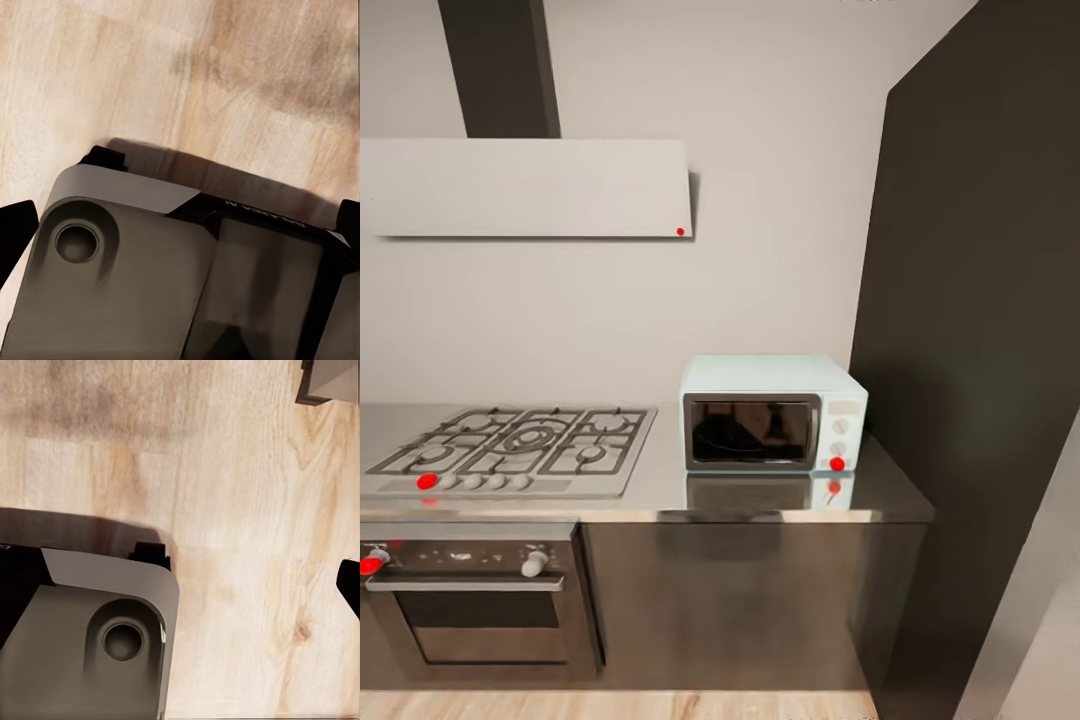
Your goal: In the kitchen, take the popcorn bag from the countertop, put it into the microwave, and heat it until the popcorn is cooked so the cooked popcorn ends up inside the bag.
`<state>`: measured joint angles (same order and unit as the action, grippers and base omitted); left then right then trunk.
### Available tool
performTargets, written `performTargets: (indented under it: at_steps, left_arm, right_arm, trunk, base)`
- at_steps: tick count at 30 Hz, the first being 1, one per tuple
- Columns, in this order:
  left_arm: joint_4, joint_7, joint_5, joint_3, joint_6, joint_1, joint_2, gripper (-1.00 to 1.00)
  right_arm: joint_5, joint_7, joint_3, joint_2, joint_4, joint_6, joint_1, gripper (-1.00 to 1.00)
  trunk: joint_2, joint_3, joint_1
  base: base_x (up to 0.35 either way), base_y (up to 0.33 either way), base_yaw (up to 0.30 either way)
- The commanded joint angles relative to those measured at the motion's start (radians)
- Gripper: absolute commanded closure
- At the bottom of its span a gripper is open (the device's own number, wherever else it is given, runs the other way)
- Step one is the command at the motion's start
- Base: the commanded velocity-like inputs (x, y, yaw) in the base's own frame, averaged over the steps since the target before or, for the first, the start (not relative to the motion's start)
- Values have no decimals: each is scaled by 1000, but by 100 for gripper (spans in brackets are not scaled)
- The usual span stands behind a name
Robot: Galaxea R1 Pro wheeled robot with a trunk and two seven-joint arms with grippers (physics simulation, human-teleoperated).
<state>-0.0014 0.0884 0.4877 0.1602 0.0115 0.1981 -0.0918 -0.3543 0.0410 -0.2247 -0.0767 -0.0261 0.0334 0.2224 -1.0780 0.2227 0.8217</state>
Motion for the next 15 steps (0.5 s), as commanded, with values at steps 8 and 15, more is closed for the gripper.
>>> performTargets:
  at_steps: [8,15]
  left_arm:
    - [0,4,11,9,1,1,0,-100]
    - [0,4,11,9,1,1,0,-100]
  right_arm:
    - [-8,2,-8,-2,-3,3,2,-100]
    - [-13,3,-6,-4,-2,6,2,-100]
  trunk:
    - [-1,1,0]
    - [-1,1,0]
  base:
    - [0,-1,-212]
    - [0,0,-21]
